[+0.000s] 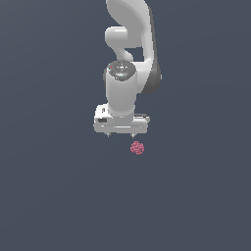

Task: Pick up the object and move it to a goal position.

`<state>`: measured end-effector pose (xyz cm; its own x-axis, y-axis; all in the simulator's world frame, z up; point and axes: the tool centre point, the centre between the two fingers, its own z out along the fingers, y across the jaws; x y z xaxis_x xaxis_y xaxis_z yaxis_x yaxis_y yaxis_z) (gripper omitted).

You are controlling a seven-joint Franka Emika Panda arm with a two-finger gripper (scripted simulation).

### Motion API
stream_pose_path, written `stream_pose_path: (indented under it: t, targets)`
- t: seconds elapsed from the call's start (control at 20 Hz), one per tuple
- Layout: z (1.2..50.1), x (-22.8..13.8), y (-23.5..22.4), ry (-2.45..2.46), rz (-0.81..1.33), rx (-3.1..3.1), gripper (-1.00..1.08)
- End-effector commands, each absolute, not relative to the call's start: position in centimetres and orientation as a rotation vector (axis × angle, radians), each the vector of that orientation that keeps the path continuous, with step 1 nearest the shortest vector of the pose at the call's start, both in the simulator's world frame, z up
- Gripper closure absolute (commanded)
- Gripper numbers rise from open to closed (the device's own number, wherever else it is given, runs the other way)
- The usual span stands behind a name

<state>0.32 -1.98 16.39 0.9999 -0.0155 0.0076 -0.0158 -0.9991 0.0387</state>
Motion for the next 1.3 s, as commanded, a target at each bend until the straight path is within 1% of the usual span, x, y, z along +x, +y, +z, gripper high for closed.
stream_pose_path:
  t: [0.0,0.85,1.25]
  targets:
    - [16.4,0.3,-2.0,-0.024,0.011,3.103,-0.92]
    - [15.2,-0.6,-1.4,0.031,-0.043,3.122,-0.92]
    - [14.6,-0.6,-0.8,0.186,-0.043,3.116,-0.92]
